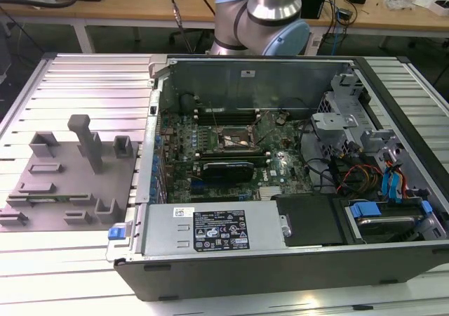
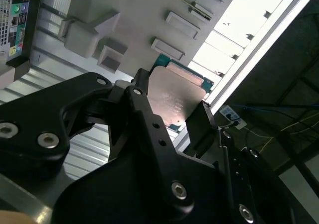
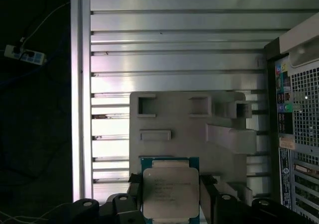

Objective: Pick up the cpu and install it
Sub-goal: 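Pick up the cpu and move it towards the insertion slot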

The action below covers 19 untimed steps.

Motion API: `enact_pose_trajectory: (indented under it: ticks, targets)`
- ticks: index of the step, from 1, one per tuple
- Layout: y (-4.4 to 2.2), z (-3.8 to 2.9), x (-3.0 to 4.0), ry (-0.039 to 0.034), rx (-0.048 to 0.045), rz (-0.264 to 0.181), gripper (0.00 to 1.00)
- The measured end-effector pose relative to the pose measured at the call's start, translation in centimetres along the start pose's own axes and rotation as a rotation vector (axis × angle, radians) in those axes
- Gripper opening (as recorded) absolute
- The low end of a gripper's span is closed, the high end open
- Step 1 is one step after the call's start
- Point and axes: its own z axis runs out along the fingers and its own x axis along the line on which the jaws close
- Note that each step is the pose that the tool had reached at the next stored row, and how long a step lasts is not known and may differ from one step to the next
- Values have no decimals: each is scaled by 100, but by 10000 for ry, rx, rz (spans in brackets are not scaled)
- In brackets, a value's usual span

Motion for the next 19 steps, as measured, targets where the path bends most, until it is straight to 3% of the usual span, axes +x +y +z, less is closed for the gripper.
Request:
enact_pose_trajectory:
  ticks: [4, 11, 19]
  targets:
    - [2, 3, -89, 0, 0, 0, 55]
    - [8, 9, -320, 0, 0, 0, 55]
    - [13, 14, -490, 0, 0, 0, 55]
